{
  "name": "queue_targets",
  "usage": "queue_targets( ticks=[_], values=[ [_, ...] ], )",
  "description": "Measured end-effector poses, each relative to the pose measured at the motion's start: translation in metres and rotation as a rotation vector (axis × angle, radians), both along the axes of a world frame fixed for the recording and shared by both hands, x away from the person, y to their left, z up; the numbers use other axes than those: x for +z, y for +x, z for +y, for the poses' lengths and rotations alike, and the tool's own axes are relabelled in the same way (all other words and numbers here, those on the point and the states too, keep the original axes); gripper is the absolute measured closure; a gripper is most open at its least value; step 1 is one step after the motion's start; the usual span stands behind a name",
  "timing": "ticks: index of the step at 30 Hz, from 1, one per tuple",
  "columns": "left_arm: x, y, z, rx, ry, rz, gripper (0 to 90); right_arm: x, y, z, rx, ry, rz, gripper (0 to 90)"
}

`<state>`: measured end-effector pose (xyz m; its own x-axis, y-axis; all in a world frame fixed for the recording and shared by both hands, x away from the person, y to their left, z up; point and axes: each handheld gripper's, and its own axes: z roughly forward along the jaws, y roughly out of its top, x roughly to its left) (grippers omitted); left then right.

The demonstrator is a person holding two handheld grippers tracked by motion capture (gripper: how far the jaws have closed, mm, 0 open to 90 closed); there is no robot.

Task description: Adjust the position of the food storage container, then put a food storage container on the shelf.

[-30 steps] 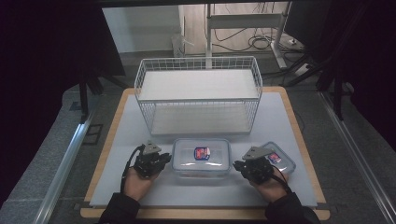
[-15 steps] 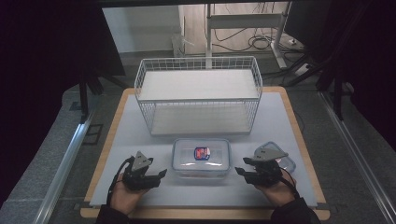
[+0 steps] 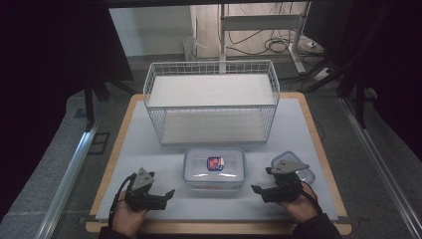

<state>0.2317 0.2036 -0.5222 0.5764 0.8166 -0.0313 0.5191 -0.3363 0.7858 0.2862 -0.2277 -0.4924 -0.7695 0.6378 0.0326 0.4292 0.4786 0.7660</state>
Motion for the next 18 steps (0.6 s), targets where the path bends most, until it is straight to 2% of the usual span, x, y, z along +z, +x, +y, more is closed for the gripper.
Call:
queue_targets(
  ticks=[6,10,15,18],
  values=[
    [0.0011,0.0007,0.0003,-0.007,-0.035,-0.020,4.9,-0.0009,0.0012,-0.0013,-0.001,0.009,0.002,14.9],
    [0.0013,0.0020,0.0001,-0.006,-0.043,-0.034,3.5,-0.0006,0.0018,-0.0011,-0.004,0.010,-0.008,12.6],
    [0.0030,0.0033,-0.0022,-0.019,-0.026,-0.022,5.2,-0.0003,0.0018,0.0004,-0.005,0.033,-0.002,8.2],
    [0.0063,0.0046,-0.0049,-0.025,-0.030,-0.014,5.9,0.0007,0.0014,0.0021,0.001,0.020,-0.009,6.6]
  ],
)
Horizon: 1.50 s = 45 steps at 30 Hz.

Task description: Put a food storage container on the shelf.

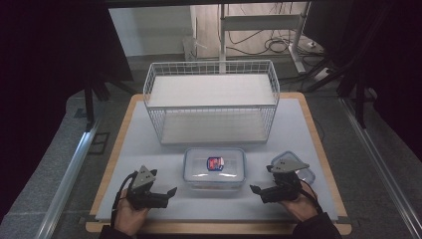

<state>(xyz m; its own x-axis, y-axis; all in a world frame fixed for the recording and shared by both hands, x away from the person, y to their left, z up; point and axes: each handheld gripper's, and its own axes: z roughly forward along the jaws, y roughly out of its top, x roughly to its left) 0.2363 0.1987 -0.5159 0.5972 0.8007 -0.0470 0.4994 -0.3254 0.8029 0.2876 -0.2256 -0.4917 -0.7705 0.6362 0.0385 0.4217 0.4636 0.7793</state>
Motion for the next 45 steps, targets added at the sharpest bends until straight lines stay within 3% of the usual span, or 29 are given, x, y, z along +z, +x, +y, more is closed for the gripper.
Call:
queue_targets(
  ticks=[7,13,17,20,24,31,36,40,42,45],
  values=[
    [0.010,0.009,0.002,-0.019,-0.075,0.027,6.2,0.003,0.005,-0.001,0.000,-0.007,0.012,5.3],
    [0.021,0.028,-0.002,-0.028,-0.067,0.069,3.9,0.006,0.013,0.000,-0.027,0.045,0.057,2.8],
    [0.028,0.040,-0.005,-0.084,-0.085,0.086,3.2,0.008,0.017,0.005,-0.025,0.075,0.091,1.2],
    [0.031,0.049,-0.009,-0.107,-0.097,0.104,3.7,0.009,0.020,0.010,-0.014,0.062,0.110,1.9],
    [0.025,0.063,-0.016,-0.154,-0.147,0.140,4.8,0.010,0.030,0.015,-0.019,0.074,0.150,5.7],
    [0.013,0.082,-0.031,-0.209,-0.185,0.228,1.3,0.005,0.046,0.026,0.002,0.109,0.221,6.2],
    [0.004,0.088,-0.035,-0.248,-0.239,0.281,0.8,-0.001,0.056,0.038,0.023,0.107,0.267,5.3],
    [-0.002,0.089,-0.038,-0.258,-0.241,0.313,0.7,-0.003,0.061,0.043,0.038,0.130,0.310,6.3],
    [-0.004,0.090,-0.039,-0.262,-0.264,0.333,0.6,-0.005,0.064,0.046,0.052,0.141,0.339,6.2],
    [-0.001,0.088,-0.039,-0.261,-0.250,0.337,1.6,-0.009,0.067,0.048,0.057,0.169,0.381,6.1]
  ],
)
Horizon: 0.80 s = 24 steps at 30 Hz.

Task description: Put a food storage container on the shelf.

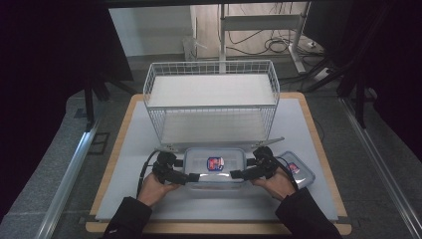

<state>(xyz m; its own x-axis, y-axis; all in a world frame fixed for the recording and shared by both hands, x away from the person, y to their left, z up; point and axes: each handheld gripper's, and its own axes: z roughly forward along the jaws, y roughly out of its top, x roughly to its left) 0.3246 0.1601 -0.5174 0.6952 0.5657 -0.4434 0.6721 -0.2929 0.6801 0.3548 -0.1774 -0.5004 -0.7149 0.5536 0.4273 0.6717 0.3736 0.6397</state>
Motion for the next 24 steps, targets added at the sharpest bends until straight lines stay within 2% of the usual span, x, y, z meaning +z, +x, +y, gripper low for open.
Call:
queue_targets(
  ticks=[2,4,6,10,11,13,15,19,21,24],
  values=[
    [0.002,-0.003,0.002,0.005,0.000,-0.013,4.0,0.001,-0.001,0.000,0.004,-0.003,0.009,7.8],
    [0.005,-0.007,0.003,0.006,0.016,-0.029,7.9,0.004,-0.004,-0.002,0.004,-0.007,-0.004,12.5],
    [0.008,-0.012,0.006,0.015,0.014,-0.041,12.6,0.007,-0.006,-0.005,0.001,-0.001,-0.013,16.8],
    [0.008,-0.024,0.007,0.028,0.010,-0.060,15.9,0.006,-0.012,-0.010,0.002,0.027,0.023,22.4],
    [0.009,-0.027,0.008,0.030,0.011,-0.072,17.0,0.006,-0.014,-0.011,0.004,0.028,0.017,24.0],
    [0.011,-0.033,0.013,0.058,-0.016,-0.080,25.5,0.009,-0.018,-0.013,0.006,0.029,-0.003,29.5],
    [0.011,-0.038,0.017,0.063,-0.035,-0.094,32.6,0.013,-0.022,-0.016,0.015,0.030,-0.024,34.0],
    [0.013,-0.042,0.018,0.081,-0.042,-0.089,37.8,0.014,-0.026,-0.018,0.009,0.037,-0.028,37.6],
    [0.011,-0.045,0.022,0.097,-0.083,-0.071,42.1,0.015,-0.029,-0.021,0.005,0.049,-0.030,41.9],
    [0.011,-0.047,0.025,0.100,-0.105,-0.063,46.6,0.015,-0.031,-0.023,-0.001,0.063,-0.026,44.3]
  ],
)
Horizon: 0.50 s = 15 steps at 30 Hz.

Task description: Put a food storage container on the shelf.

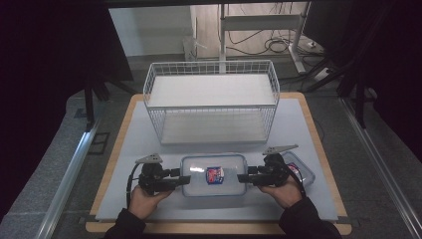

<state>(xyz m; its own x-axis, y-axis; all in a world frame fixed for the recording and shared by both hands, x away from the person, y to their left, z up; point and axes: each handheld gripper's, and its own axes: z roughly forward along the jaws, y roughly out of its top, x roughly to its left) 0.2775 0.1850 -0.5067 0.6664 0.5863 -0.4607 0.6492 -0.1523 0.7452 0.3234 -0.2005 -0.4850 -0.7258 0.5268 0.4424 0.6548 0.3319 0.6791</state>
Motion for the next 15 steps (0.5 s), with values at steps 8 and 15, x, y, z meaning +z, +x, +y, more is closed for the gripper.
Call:
queue_targets(
  ticks=[8,15],
  values=[
    [0.0001,-0.0071,0.0021,0.007,-0.014,0.006,50.5,-0.0036,-0.0004,-0.0016,0.004,0.029,0.011,42.3],
    [-0.0017,-0.0063,0.0036,0.012,-0.030,0.022,50.7,-0.0059,0.0002,-0.0020,-0.002,0.041,0.037,44.8]
  ],
)
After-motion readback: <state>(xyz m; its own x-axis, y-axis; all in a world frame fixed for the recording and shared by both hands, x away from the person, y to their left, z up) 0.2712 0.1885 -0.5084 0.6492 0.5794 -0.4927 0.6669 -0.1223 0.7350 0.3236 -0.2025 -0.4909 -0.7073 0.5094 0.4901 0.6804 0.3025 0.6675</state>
